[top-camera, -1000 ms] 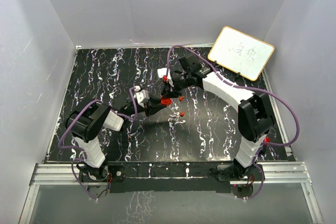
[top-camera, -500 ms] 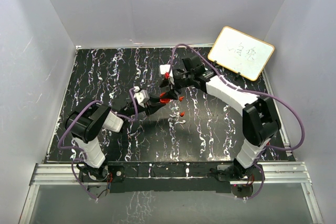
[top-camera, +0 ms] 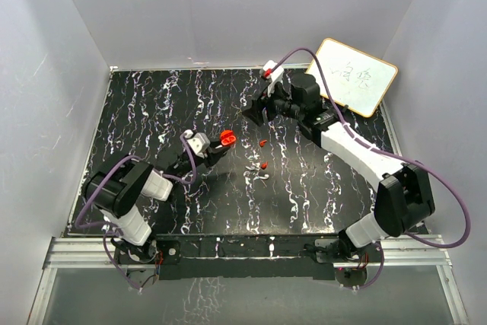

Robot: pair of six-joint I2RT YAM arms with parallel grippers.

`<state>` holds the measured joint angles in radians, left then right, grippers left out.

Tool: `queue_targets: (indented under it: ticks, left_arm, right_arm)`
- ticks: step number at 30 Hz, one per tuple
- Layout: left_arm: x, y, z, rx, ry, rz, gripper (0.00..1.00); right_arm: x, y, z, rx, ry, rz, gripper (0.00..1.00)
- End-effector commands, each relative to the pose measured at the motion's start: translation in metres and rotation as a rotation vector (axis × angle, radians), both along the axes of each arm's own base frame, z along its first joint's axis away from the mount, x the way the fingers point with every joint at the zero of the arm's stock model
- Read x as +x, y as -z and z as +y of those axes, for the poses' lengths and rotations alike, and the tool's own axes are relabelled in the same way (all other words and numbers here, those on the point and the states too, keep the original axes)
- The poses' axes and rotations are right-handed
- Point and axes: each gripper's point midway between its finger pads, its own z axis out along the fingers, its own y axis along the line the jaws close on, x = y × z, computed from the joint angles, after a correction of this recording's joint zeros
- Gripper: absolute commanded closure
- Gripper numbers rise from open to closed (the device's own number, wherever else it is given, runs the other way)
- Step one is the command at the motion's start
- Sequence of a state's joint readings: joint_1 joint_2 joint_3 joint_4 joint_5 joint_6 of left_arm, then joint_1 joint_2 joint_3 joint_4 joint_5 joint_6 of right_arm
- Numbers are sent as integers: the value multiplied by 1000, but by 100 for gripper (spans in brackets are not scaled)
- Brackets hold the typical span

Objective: Insert the wireless bluetooth earbuds into the charging case
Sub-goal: Adjust the charging case, then pick up the earbud from the center of the board.

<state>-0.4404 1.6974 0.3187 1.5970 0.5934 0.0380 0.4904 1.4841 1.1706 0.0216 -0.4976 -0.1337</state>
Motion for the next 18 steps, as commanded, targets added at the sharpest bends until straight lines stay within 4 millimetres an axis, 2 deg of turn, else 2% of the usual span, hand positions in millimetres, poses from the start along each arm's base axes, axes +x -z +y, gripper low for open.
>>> queue_targets:
  ticks: [1, 5, 7, 9, 14, 18]
  left_arm:
    - [8, -72, 19, -130, -125, -233, 100]
    - [2, -79, 20, -140, -112, -247, 100]
    - [1, -79, 19, -140, -107, -246, 100]
    - [1, -77, 19, -139, -107, -240, 100]
    - [-3, -76, 21, -137, -103, -236, 100]
    - [-5, -78, 21, -138, -99, -243, 100]
  right_arm:
    - [14, 22, -15, 116, 264, 253, 39]
    - [22, 63, -40, 10, 414, 300, 40]
    - [24, 76, -47, -43, 444, 303, 40]
    - [24, 87, -49, -81, 452, 334, 45]
    - [13, 120, -54, -178, 453, 438, 51]
    - [-2, 133, -58, -212, 450, 456, 52]
